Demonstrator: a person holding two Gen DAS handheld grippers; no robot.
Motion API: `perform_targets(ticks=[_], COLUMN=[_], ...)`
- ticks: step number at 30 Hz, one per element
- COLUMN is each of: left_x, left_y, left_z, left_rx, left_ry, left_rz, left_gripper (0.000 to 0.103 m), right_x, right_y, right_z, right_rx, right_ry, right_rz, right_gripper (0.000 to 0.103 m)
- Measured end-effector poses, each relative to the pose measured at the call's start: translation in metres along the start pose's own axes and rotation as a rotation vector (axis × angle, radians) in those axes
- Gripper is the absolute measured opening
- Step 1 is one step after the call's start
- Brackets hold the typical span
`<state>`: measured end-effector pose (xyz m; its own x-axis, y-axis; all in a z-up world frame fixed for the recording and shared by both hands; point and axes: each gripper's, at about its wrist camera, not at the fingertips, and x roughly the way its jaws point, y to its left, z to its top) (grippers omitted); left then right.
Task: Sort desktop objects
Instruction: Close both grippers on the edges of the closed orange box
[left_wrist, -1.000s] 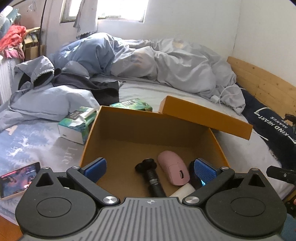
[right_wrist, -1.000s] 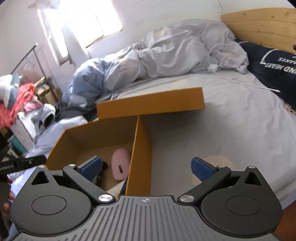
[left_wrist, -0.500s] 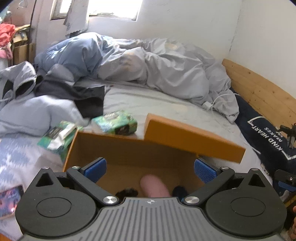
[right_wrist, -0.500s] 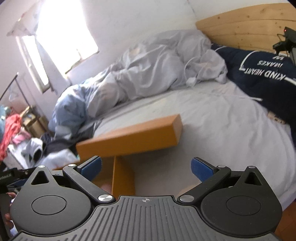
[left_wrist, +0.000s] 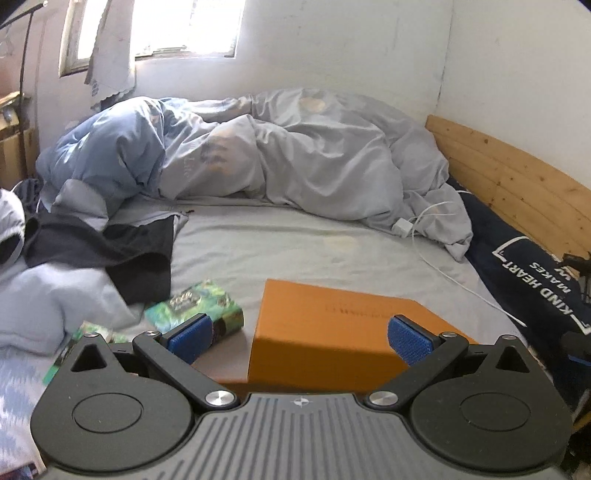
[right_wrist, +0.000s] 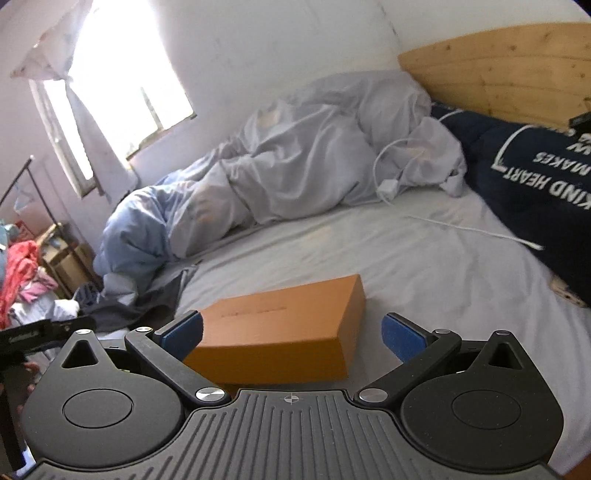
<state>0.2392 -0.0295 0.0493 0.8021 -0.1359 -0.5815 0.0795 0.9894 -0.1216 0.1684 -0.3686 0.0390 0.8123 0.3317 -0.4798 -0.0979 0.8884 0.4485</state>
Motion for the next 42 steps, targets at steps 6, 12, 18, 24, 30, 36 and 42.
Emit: perform_targets(ticks=[6, 12, 18, 24, 30, 36, 42], left_x=[0.047, 0.092, 0.136, 0.169, 0.192, 0.202, 0.216], left_y=[0.002, 0.008, 0.023, 0.037, 0.048, 0.054, 0.056], left_z=[0.026, 0.039, 0.044, 0.038, 0.037, 0.035, 0.032], left_rx=[0.009, 0.02, -0.045, -0.094, -0.16, -0.192, -0.208], left_ry=[0.06, 0.14, 0.25, 0.343, 0.426, 0.46, 0.524], left_rz=[-0.001, 0.009, 0.004, 0.002, -0.045, -0.091, -0.09], left_gripper=[0.103, 0.103, 0.103, 0.1, 0.091, 0.072, 0.07], right_x=[0.057, 0.109, 0.145, 0.173, 0.192, 0.209, 0.221], right_y=[-0.02, -0.03, -0.03, -0.037, -0.05, -0.066, -0.071], right_z=[0.02, 0.035, 0.037, 0.036, 0.035, 0.036, 0.03], right_rx=[0.026, 0.048, 0.077, 0.113, 0.189, 0.242, 0.261], right_ry=[0.057, 0.122, 0.206, 0.254, 0.337, 0.402, 0.454], right_rz=[0.015, 0.027, 0.049, 0.065, 0.092, 0.107, 0.068], right_gripper=[0.103, 0.103, 0.103, 0.103, 0.103, 0.102, 0.088])
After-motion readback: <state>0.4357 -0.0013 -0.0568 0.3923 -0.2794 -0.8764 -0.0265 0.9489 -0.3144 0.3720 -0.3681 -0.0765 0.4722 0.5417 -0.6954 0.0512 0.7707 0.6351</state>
